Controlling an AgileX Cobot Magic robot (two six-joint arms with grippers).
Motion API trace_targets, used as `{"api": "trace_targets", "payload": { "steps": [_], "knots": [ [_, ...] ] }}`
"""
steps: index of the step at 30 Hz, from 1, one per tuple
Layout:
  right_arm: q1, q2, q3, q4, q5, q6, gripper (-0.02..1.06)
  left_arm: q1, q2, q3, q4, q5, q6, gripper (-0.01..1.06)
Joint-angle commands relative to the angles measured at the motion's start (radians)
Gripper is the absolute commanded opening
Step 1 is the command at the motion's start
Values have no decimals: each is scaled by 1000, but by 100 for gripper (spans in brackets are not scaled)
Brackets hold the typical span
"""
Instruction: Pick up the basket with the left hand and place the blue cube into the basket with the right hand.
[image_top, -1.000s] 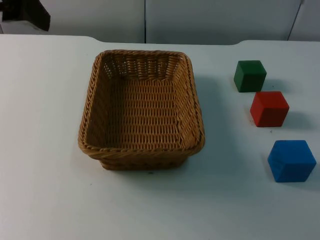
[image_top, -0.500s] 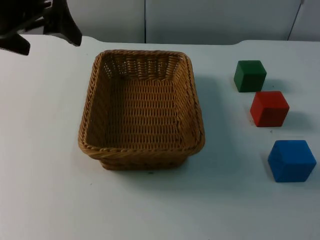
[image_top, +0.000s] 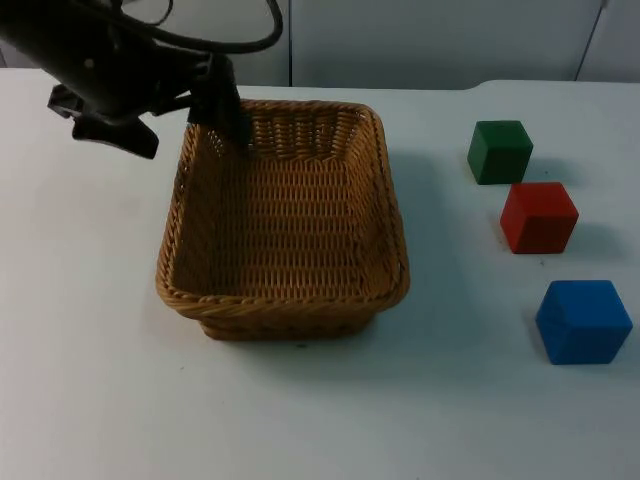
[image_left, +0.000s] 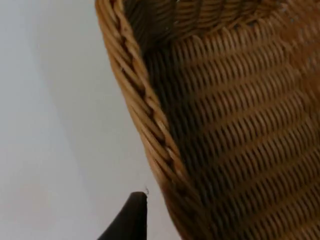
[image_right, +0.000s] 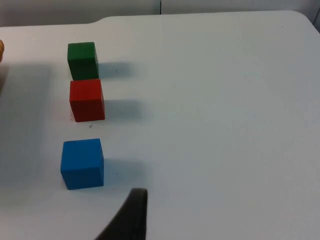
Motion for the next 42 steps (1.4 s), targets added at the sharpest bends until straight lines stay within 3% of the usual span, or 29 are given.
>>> {"api": "trace_targets", "payload": {
  "steps": [1,32,37,42],
  "knots": [
    [-8,-3,11,-2,-10,-6,104,-5,25,-15,-2,-1,-13,105],
    [-8,-3,11,-2,-10,-6,104,-46,157,-30,-31,7,-4,104],
    [-8,-3,11,-2,-10,-6,104,-46,157,-30,-33,5,-4,95],
    [-8,-3,11,-2,-10,-6,104,-46,157,-30,-25,5,-32,73]
  ]
}}
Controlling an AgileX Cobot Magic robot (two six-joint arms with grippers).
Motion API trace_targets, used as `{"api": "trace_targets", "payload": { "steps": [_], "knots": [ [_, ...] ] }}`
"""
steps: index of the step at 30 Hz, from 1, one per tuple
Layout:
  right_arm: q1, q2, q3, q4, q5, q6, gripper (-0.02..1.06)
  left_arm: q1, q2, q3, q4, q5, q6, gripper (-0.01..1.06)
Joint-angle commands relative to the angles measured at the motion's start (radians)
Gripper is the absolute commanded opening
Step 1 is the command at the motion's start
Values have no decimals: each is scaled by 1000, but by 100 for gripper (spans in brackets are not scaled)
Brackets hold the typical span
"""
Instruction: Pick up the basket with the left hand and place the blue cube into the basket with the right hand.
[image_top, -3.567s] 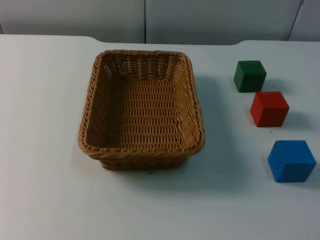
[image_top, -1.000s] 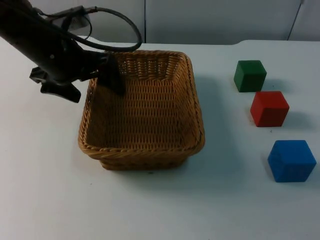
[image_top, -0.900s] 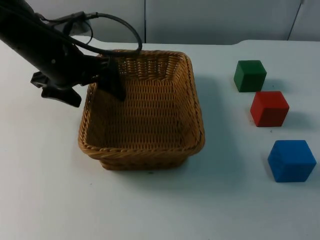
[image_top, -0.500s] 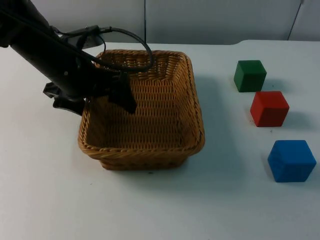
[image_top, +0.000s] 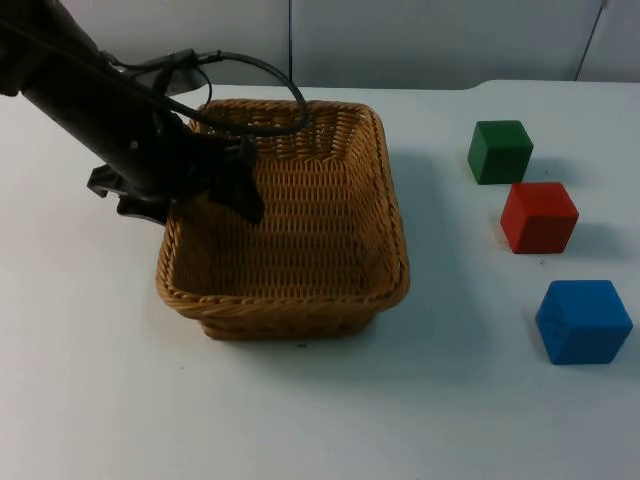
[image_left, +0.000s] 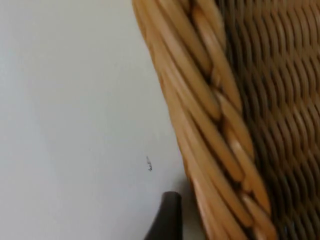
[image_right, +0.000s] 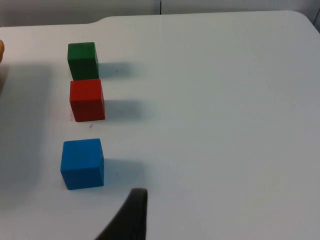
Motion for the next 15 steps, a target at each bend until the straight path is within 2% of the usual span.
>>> {"api": "trace_targets", "payload": {
  "steps": [1,3,6,7,11,12,15],
  "knots": [
    [-8,-3,11,-2,-10,-6,104,-5,0,-8,-1,-4,-11,69],
    [-8,-3,11,-2,-10,-6,104,-5,0,-8,-5,-4,-11,66],
    [-8,-3,11,-2,-10,-6,104,-5,0,-8,-5,-4,-38,56],
    [-8,-3,11,-2,-10,-6,104,-5,0,-8,-5,-4,-38,56],
    [-8,-3,11,-2,-10,-6,104,-5,0,-8,-5,-4,-53,39],
    [-8,-3,11,-2,-10,-6,104,-5,0,-8,-5,-4,-53,39],
    [-8,-3,11,-2,-10,-6,104,-5,0,-8,-5,-4,-62,27]
  ]
}}
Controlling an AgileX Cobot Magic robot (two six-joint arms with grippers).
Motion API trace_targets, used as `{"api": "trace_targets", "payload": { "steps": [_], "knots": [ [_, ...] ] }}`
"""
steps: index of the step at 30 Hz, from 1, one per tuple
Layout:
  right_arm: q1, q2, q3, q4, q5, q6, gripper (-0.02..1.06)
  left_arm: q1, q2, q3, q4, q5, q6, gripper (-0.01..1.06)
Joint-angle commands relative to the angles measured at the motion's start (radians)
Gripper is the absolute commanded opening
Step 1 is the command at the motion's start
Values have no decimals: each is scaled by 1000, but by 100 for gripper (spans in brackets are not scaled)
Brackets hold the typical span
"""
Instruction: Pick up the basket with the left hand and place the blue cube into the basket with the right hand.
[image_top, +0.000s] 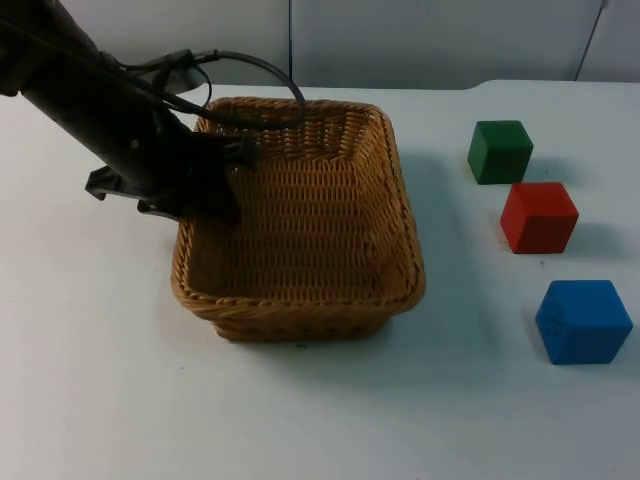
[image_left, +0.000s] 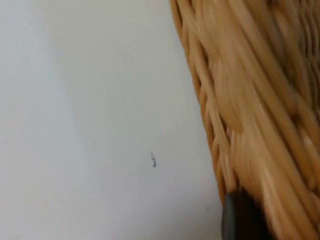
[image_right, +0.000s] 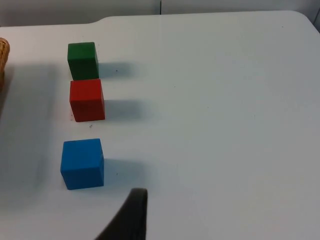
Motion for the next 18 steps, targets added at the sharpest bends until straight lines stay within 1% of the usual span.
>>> {"api": "trace_targets", "payload": {
  "steps": [1,2,4,7,8,9,10,11,12,15,18],
  "knots": [
    [-8,-3,11,-2,-10,-6,104,-5,0,-8,-9,-1,-19,24],
    [-8,-3,11,-2,-10,-6,104,-5,0,-8,-9,-1,-19,24],
    [-8,-3,11,-2,-10,-6,104,-5,0,-8,-9,-6,-37,19],
    [-8,-3,11,-2,-10,-6,104,-5,0,-8,-9,-18,-53,15],
    [-8,-3,11,-2,-10,-6,104,-5,0,-8,-9,-18,-55,12],
    [-8,-3,11,-2,-10,-6,104,-5,0,-8,-9,-18,-55,12],
    [-8,-3,11,-2,-10,-6,104,-5,0,-8,-9,-18,-55,8],
    [-8,-3,11,-2,-10,-6,104,-5,0,-8,-9,-18,-55,1],
    [-8,-3,11,-2,-10,-6,104,-5,0,-8,-9,-18,-55,0],
    [-8,-3,11,-2,-10,-6,104,-5,0,-8,-9,-18,-57,0],
    [-8,-3,11,-2,-10,-6,104,-3,0,-8,2,-16,-97,0]
  ]
}}
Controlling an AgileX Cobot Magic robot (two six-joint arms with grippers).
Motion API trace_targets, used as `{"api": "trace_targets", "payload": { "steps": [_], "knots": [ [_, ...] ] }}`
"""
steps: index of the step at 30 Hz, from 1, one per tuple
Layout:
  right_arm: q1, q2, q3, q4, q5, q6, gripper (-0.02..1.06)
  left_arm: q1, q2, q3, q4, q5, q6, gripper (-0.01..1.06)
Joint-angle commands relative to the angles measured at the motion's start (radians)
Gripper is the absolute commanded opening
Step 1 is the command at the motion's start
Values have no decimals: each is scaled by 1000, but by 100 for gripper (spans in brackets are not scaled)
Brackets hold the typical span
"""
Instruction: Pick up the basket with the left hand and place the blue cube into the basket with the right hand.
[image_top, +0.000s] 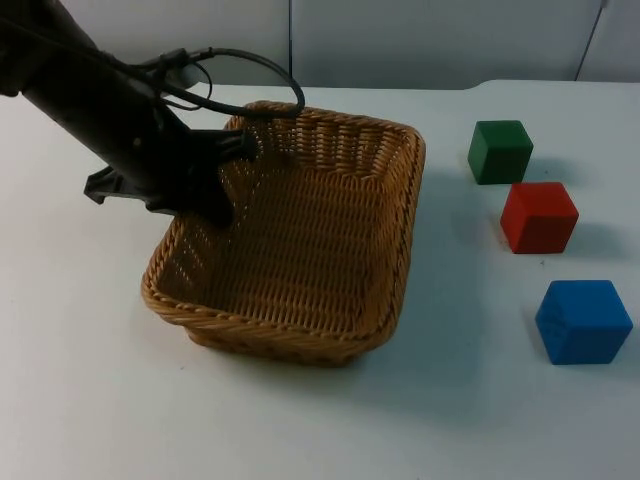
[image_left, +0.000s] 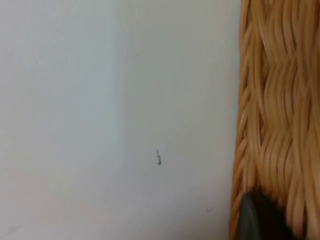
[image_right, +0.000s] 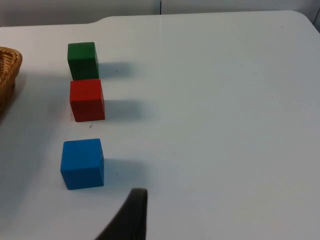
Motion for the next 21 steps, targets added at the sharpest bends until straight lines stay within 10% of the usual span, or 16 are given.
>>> {"api": "trace_targets", "payload": {
  "steps": [1,13,21],
  "knots": [
    [-8,-3,11,-2,-10,-6,104,0,0,-6,3,-5,-40,0],
    [-8,-3,11,-2,-10,-6,104,105,-102,165,-83,-28,-9,0],
    [-8,-3,11,-2,-10,-6,104,225,-291,292,-178,106,179,0]
  ]
}}
